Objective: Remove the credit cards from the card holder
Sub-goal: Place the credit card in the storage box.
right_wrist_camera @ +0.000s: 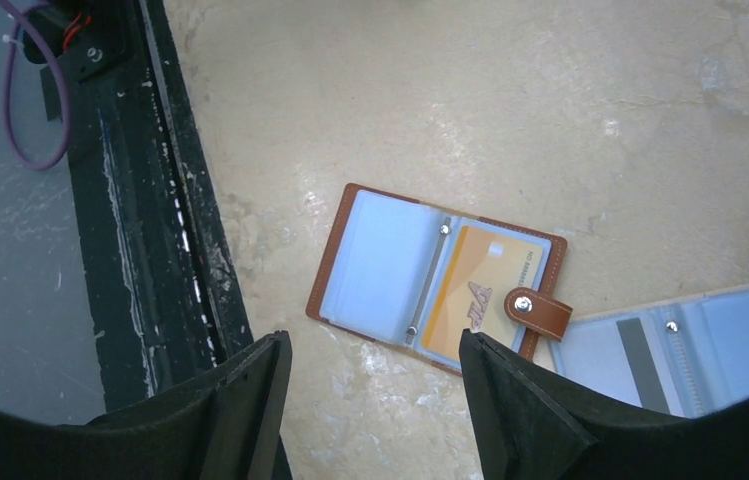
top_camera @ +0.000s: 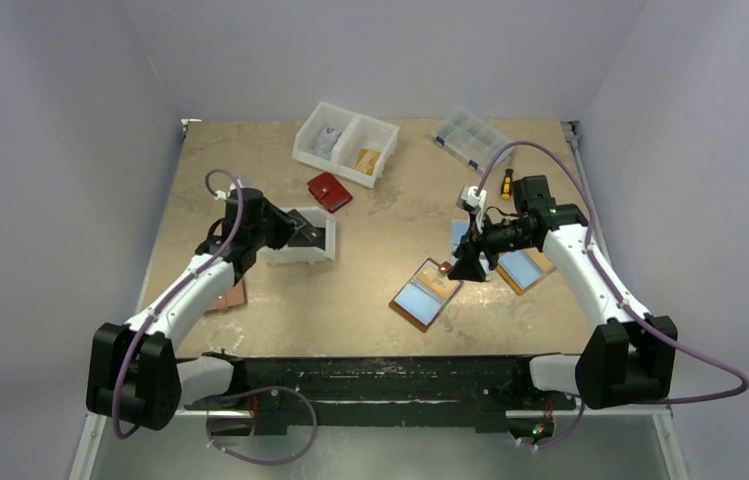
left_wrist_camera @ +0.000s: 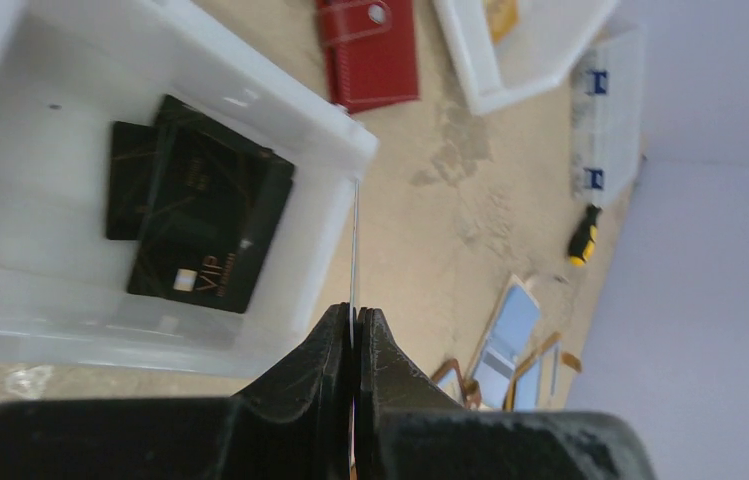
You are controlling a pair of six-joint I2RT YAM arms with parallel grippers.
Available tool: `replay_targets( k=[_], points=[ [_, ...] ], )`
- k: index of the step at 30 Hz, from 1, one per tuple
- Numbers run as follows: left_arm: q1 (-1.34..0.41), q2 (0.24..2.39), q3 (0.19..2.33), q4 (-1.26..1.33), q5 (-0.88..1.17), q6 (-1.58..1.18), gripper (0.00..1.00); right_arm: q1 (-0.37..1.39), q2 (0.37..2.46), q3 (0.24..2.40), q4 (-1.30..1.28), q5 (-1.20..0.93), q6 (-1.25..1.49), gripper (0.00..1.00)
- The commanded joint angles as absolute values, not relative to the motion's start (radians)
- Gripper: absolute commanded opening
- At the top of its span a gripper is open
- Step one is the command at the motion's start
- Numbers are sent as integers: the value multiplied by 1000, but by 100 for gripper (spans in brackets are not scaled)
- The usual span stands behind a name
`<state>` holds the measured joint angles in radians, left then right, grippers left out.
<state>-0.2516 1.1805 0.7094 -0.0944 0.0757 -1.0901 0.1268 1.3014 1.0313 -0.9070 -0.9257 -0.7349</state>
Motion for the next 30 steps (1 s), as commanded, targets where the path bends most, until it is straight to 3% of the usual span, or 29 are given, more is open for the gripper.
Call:
replay_targets(
  k=[1, 8, 19, 30],
  points=[
    [-219, 1232, 802, -267, -58, -1112, 0, 118, 1246, 1029, -891, -886, -713, 70],
    [-154, 1343, 789, -194, -17, -1110, 0, 86, 1186, 1019, -935, -812, -722, 71],
    [-112, 1317, 813, -172, 77, -1034, 65, -199, 1245, 1078, -1154, -904, -908, 70],
    [-112, 1141, 822, -209, 214, -827, 87, -373, 1292, 1088, -1172, -914, -920, 70]
  ],
)
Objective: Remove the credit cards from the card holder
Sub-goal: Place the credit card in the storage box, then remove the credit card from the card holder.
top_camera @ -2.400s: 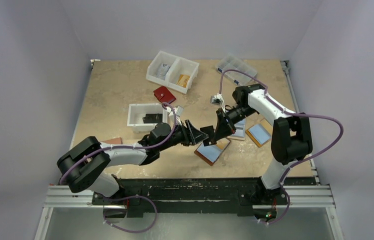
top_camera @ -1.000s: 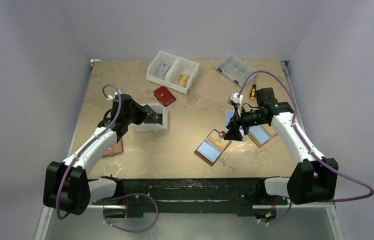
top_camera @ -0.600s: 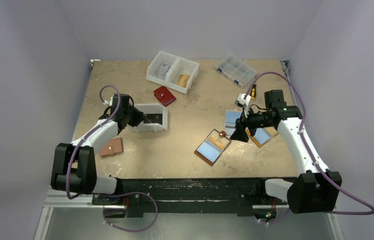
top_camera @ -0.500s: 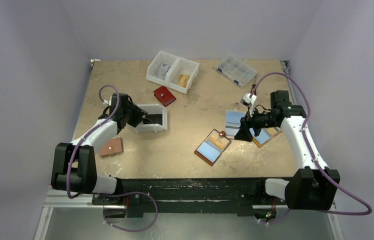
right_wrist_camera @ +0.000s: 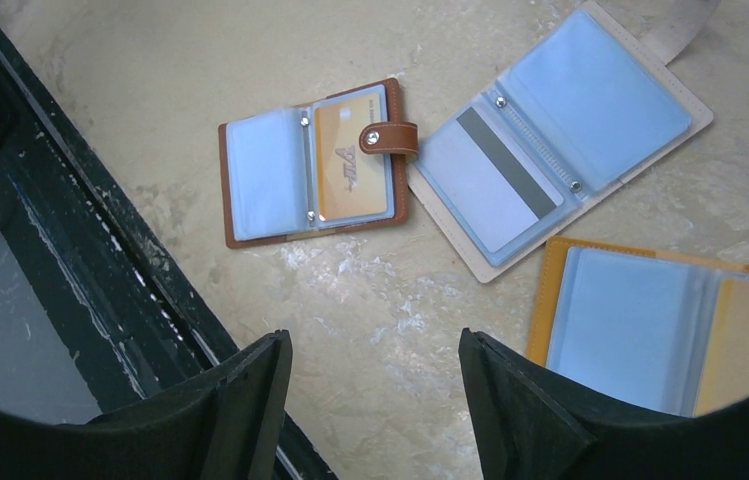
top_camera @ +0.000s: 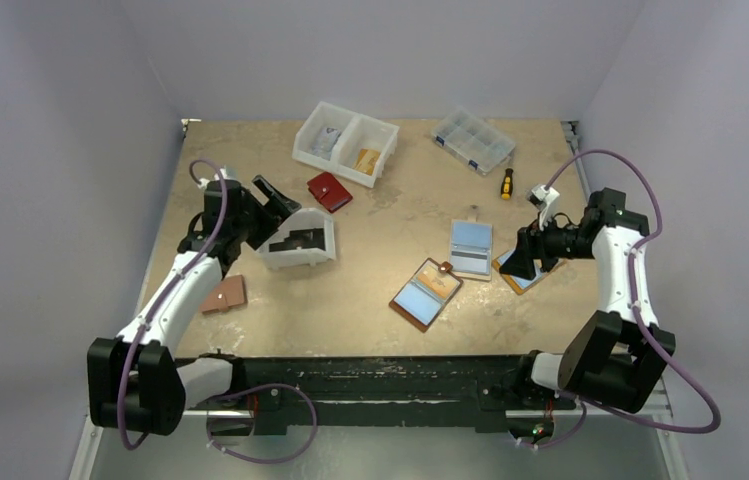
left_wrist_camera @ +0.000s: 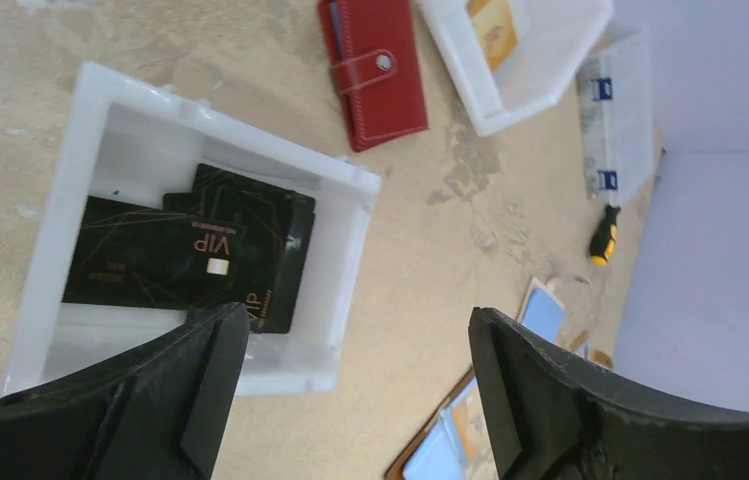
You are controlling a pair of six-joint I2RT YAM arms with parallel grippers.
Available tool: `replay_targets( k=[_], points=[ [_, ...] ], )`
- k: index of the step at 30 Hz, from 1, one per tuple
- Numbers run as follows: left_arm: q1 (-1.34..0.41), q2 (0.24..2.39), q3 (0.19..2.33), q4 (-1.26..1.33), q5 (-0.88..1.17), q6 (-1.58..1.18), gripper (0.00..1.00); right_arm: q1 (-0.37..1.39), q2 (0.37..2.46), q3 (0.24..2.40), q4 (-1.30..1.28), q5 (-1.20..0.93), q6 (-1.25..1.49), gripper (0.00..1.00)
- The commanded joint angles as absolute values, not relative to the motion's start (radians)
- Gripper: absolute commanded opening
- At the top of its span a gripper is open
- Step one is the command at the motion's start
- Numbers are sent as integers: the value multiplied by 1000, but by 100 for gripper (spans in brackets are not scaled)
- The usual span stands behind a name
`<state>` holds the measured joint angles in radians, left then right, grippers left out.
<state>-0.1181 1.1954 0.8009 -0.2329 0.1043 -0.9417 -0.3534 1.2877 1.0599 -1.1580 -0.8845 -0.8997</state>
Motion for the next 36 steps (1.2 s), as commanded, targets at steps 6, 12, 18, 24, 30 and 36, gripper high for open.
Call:
replay_targets(
  k=[6, 12, 18, 24, 30, 36],
  points=[
    [-112, 1137, 765, -107, 401, -835, 90, -385, 1281, 1085, -1163, -910, -913, 70],
    [-112, 1142, 753, -80, 524, -831, 90, -386, 1221, 1054, -1146, -932, -910, 70],
    [-116, 1149, 709, 25, 631, -870, 90, -386, 1160, 1033, -1155, -951, -921, 71],
    [-189, 1114, 715, 83, 635, -902, 90, -385, 1184, 1036, -1208, -963, -1020, 72],
    [-390, 1105, 761, 20, 431, -889, 90, -385, 1293, 1115, -1349, -988, -1237, 72],
    [-396, 1083, 740, 28, 364, -870, 89, -386, 1328, 1163, -1365, -983, -1225, 71]
  ],
)
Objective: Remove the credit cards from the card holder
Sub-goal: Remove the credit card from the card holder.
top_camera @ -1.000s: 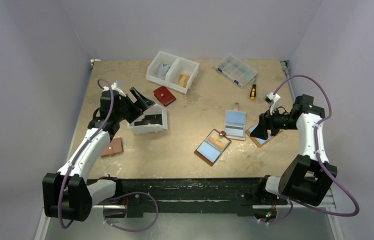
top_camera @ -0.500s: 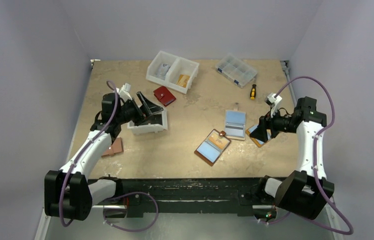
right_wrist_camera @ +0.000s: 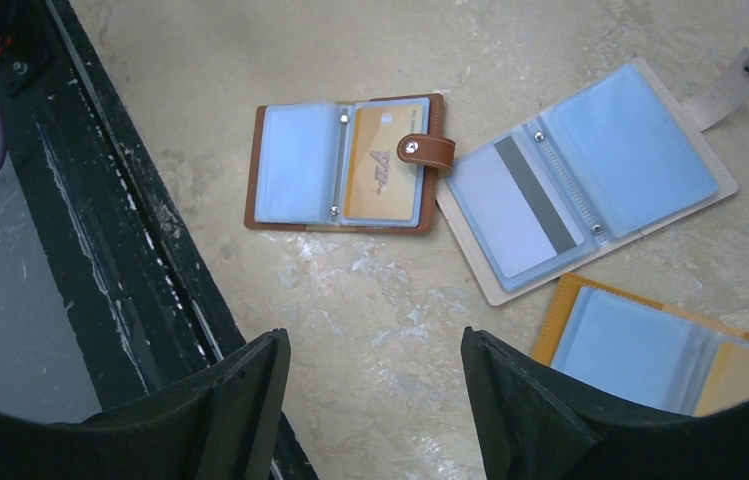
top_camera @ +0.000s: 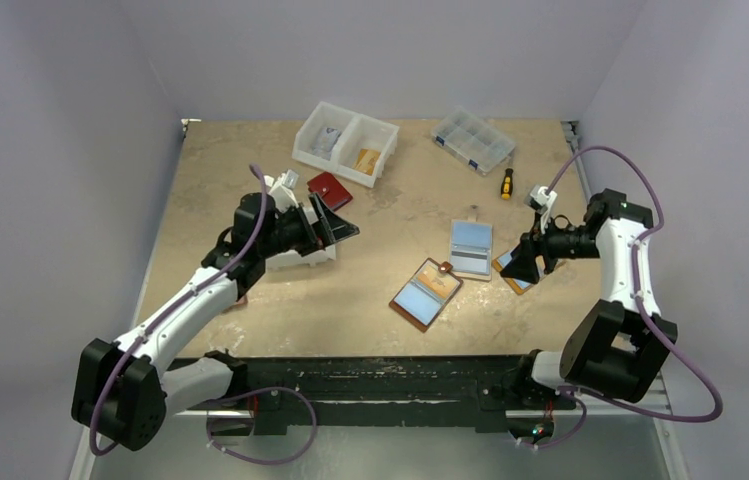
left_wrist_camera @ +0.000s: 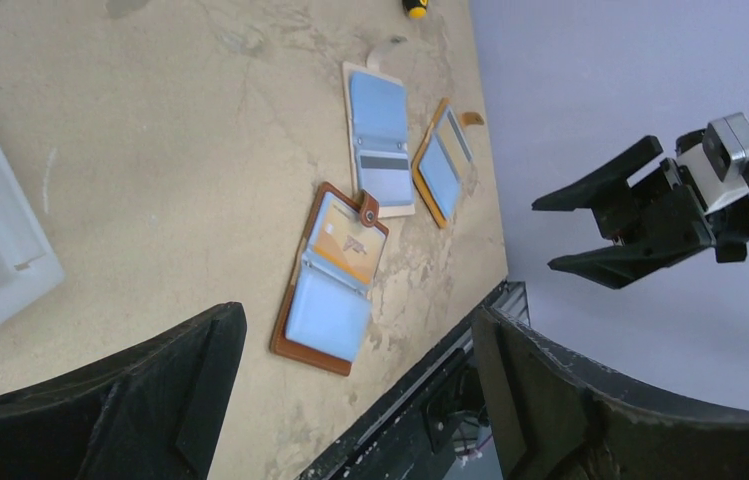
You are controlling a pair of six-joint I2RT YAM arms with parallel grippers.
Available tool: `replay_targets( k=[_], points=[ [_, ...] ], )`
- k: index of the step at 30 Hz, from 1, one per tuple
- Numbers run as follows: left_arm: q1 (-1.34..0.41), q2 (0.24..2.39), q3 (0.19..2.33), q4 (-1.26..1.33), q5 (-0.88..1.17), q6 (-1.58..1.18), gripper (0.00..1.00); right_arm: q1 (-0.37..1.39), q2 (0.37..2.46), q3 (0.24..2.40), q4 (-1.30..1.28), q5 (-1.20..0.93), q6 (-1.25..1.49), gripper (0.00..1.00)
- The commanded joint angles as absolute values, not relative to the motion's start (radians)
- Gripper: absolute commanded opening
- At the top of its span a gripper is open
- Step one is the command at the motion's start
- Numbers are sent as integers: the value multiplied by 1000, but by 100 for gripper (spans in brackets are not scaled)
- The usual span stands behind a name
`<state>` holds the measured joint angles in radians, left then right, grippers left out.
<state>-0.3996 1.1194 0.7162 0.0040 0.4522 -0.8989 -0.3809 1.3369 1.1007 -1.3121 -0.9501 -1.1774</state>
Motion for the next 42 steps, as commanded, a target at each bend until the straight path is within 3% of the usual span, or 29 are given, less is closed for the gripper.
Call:
replay_targets(
  k=[1, 10, 23, 42],
  points=[
    [-396, 1085, 739, 29, 360, -847, 89, -385, 1325, 1164, -1364, -971, -1219, 72],
    [-396, 1186, 730, 46, 474, -717, 90, -386, 1309, 1135, -1314, -940, -1115, 71],
    [-396, 1108, 713, -53, 491, -655, 90, -387, 1322, 1131, -1223, -968, -986, 70],
    [-396, 1216, 720, 66, 573, -686, 90, -385, 1247, 1089, -1196, -919, -946, 71]
  ],
)
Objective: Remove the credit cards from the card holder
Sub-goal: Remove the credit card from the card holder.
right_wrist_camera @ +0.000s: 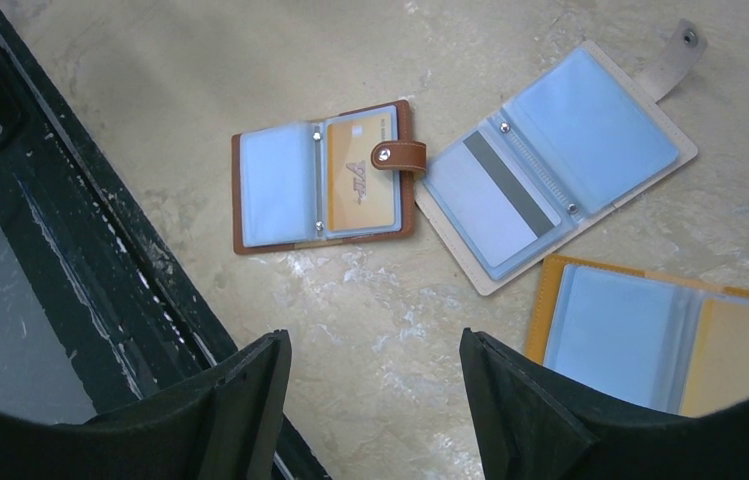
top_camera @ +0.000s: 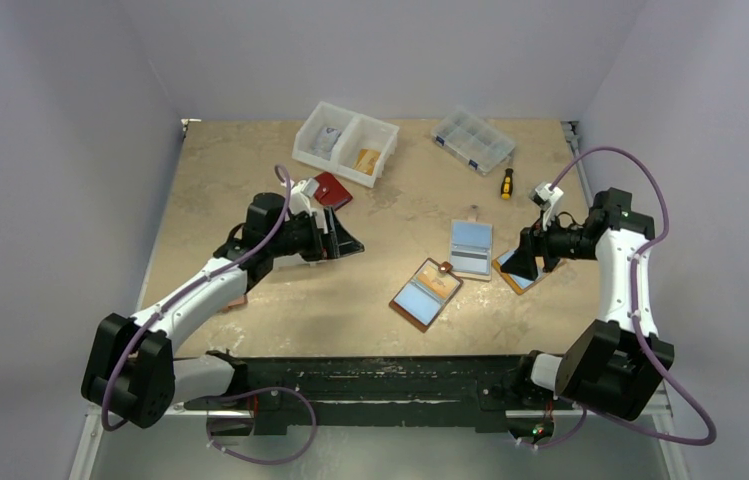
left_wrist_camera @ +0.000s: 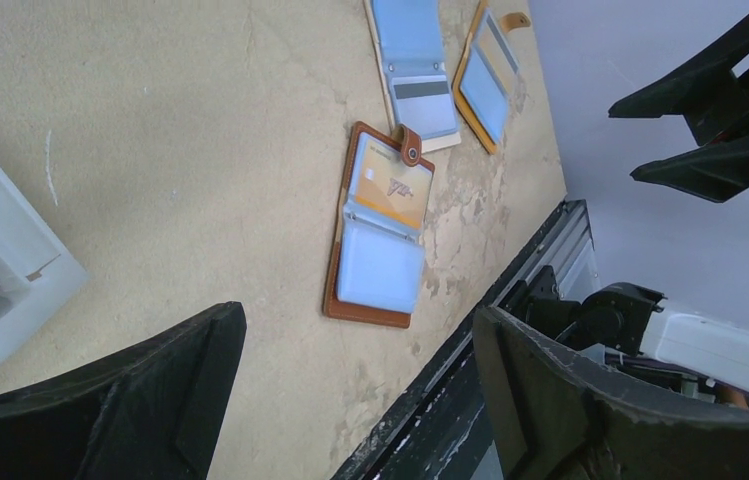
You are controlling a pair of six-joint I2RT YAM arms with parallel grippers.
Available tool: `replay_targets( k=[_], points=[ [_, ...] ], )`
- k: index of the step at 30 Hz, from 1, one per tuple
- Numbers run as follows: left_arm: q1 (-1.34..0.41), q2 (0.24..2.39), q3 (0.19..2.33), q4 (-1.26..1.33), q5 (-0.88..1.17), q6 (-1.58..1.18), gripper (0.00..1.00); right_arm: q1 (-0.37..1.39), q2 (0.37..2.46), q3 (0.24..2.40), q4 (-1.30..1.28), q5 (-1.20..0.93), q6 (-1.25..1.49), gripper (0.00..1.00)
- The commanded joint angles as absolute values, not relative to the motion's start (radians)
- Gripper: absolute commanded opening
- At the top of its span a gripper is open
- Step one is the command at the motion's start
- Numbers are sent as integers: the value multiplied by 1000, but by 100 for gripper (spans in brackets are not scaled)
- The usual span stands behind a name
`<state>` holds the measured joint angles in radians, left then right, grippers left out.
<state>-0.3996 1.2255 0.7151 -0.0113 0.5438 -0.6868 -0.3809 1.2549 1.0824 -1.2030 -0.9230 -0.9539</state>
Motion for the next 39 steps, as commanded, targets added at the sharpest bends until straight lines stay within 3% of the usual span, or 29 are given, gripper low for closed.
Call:
replay_targets(
  k=[1, 9, 15, 23, 27, 30, 35, 39],
  points=[
    [-396, 1212, 712, 70, 574, -697, 90, -385, 1251, 1092, -1200, -919, -948, 71],
    [-396, 1135, 664, 90, 519, -787, 90, -372, 1308, 1130, -1231, -916, -1028, 70],
    [-404, 1130, 636, 168, 479, -917, 90, -268, 1344, 1172, -1211, -884, -1123, 70],
    [-586, 1227, 724, 86, 285, -941, 88, -27, 1329, 984, -969, -858, -1269, 75],
    [-681, 1299, 717, 114, 209, -1032, 76, 82, 1314, 904, -750, -793, -1224, 78],
    [-732, 1359, 719, 150, 176, -1082, 71, 149, 1358, 908, -661, -739, -1169, 69],
    [-797, 1467, 763, 168, 141, -1107, 65, 219, 1487, 955, -681, -675, -1079, 34],
    [-827, 1564, 803, 193, 141, -1107, 57, 255, 1517, 955, -688, -643, -1025, 26]
  ],
)
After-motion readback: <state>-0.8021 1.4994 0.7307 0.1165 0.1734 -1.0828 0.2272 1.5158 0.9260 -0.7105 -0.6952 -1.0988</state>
